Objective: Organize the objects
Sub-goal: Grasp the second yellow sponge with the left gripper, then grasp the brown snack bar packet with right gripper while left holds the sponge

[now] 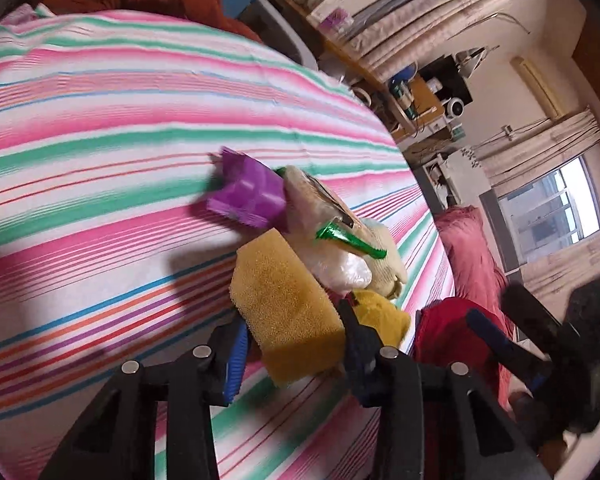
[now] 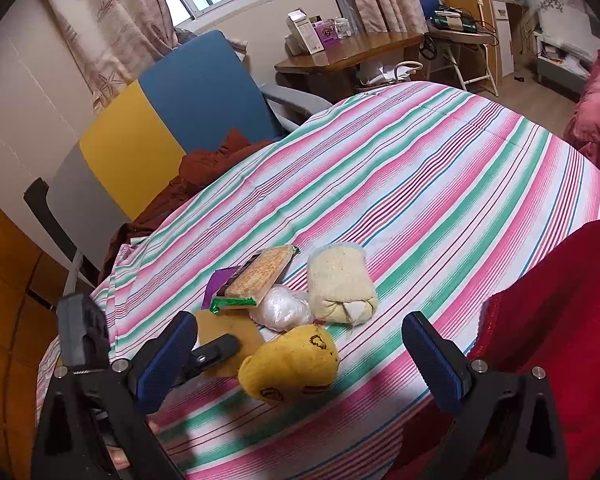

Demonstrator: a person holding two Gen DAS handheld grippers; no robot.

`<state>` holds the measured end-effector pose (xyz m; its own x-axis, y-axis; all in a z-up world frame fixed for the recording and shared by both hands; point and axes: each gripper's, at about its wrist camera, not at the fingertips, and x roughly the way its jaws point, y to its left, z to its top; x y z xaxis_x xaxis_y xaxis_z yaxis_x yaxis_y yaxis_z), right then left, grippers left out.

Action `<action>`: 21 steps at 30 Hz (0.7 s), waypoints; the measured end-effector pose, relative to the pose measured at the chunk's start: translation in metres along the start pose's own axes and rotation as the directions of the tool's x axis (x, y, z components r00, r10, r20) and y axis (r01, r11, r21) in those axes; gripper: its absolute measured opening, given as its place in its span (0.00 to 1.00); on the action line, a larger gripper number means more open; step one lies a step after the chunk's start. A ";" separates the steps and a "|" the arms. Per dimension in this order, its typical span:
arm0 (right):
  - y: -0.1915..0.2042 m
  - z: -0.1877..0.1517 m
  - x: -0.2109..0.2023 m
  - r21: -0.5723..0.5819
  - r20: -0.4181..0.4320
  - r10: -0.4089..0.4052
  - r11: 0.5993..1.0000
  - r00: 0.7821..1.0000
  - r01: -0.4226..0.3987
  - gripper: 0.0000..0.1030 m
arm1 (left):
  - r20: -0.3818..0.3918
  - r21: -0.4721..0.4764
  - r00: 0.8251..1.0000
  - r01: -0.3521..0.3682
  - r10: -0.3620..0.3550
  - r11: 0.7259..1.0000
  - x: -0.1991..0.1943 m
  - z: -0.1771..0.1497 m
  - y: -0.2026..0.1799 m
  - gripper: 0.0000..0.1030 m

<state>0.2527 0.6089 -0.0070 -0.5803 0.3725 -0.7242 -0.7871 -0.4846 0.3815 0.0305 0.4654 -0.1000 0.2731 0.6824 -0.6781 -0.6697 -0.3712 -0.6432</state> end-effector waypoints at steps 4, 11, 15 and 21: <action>0.003 0.001 0.003 -0.010 -0.016 -0.013 1.000 1.000 0.013 1.00 | 0.066 0.047 0.994 -0.093 0.090 0.995 -0.044 -0.020 0.012 0.39; 0.024 0.011 0.018 -0.095 -0.080 -0.036 0.995 0.996 0.028 1.00 | 0.158 0.086 0.963 -0.232 0.217 0.969 -0.107 -0.062 0.036 0.39; 0.059 0.028 0.043 -0.196 -0.133 -0.053 0.980 0.990 0.026 1.00 | 0.177 0.054 0.958 -0.239 0.226 0.969 -0.126 -0.076 0.050 0.40; 0.091 0.047 0.106 -0.278 -0.258 -0.174 0.955 0.950 0.099 0.93 | 0.212 0.048 0.949 -0.249 0.234 0.967 -0.143 -0.089 0.054 0.40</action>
<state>0.1100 0.6412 -0.0224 -0.3608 0.2341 -0.9028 -0.7516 -0.6462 0.1328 0.0168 0.2924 -0.0693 -0.0438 0.6944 -0.7183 -0.7490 -0.4986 -0.4364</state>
